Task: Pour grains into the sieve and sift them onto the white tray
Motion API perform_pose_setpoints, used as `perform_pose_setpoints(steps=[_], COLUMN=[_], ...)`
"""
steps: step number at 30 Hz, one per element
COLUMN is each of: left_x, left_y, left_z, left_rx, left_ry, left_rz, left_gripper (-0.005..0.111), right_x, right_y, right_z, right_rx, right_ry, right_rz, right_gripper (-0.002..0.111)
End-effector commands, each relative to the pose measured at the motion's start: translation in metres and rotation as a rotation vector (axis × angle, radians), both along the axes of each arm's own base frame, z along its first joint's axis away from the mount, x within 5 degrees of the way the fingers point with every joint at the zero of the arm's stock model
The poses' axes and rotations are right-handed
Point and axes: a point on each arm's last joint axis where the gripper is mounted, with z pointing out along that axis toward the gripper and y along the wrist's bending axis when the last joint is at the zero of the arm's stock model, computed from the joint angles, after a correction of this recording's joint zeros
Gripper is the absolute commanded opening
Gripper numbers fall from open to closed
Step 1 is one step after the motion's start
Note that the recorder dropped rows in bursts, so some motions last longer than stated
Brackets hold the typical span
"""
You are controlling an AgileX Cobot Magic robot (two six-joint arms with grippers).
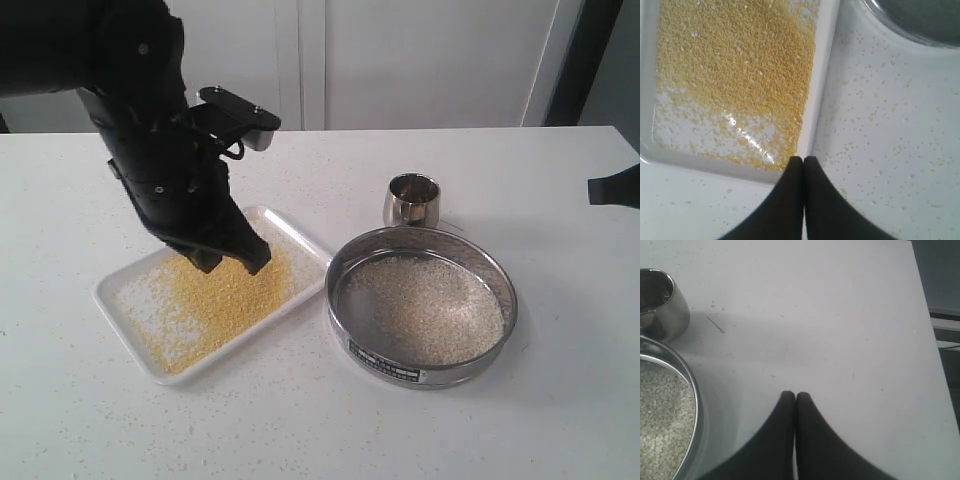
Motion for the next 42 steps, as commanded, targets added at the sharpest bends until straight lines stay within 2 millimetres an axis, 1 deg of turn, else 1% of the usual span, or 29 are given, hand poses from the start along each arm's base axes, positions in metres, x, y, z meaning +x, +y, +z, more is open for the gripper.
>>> perform_pose_setpoints(steps=[1,5,9,12,20,24,27,30,35,39,42], left_x=[-0.017,-0.027,-0.033,-0.033,-0.032,-0.030,-0.031,-0.030,-0.031,-0.034,-0.037], left_y=[0.014,0.024,0.033,0.036,0.037,0.042,0.043,0.042,0.041,0.052,0.062], left_z=[0.004,0.007,0.007,0.008,0.008,0.012,0.020,0.031,0.054,0.064,0.065], left_rx=[-0.010,0.044,0.139,0.177,0.183,0.214,0.179,0.102,-0.043,-0.086,-0.093], left_ry=[0.009,0.062,0.113,0.107,0.102,0.052,-0.009,-0.092,-0.251,-0.270,-0.264], left_rz=[0.016,0.021,0.025,0.016,0.015,0.011,0.006,0.001,-0.005,0.059,0.096], left_gripper=[0.000,0.000,0.000,0.000,0.000,0.000,0.000,0.000,0.000,0.000,0.000], right_x=[-0.001,-0.001,-0.001,-0.001,-0.001,-0.001,-0.001,-0.001,-0.001,-0.001,-0.001], right_y=[0.000,0.000,0.000,0.000,0.000,0.000,0.000,0.000,0.000,0.000,0.000], right_z=[0.001,0.001,0.001,0.001,0.001,0.001,0.001,0.001,0.001,0.001,0.001], right_rx=[0.006,0.006,0.006,0.006,0.006,0.006,0.006,0.006,0.006,0.006,0.006], right_ry=[-0.010,-0.010,-0.010,-0.010,-0.010,-0.010,-0.010,-0.010,-0.010,-0.010,-0.010], right_rz=[-0.006,-0.006,-0.006,-0.006,-0.006,-0.006,-0.006,-0.006,-0.006,-0.006,-0.006], right_gripper=[0.000,0.000,0.000,0.000,0.000,0.000,0.000,0.000,0.000,0.000,0.000])
